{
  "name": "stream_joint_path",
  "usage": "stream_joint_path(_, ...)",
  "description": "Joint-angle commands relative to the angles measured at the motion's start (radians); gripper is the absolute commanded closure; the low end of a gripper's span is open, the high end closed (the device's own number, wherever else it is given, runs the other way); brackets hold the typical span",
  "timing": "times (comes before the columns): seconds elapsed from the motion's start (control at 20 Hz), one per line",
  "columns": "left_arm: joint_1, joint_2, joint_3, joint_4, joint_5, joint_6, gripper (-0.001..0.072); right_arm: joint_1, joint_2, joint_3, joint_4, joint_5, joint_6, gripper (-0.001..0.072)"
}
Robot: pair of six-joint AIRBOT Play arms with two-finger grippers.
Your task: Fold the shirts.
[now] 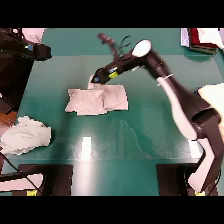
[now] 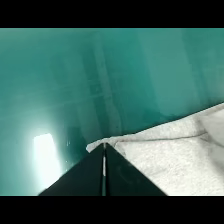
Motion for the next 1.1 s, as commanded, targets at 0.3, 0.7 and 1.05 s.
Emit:
stream_joint_path(0.3,0.024,0.02,0.0,0.01,-0.084,0.002,0.0687,-0.044,0.121,-0.212,-0.16,-0.002,0.011,0.016)
stream_joint_path(0.7,0.024,0.012,-0.001,-0.01,-0.08,0.002,0.0687,-0.406,0.294,-0.761,-0.068,-0.074,0.071,0.0019)
stream_joint_path(1.05,0.024,0.009,0.0,-0.022,-0.075,0.002,0.0687,-0.324,0.064,-0.633,0.159,-0.036,0.001,0.0039)
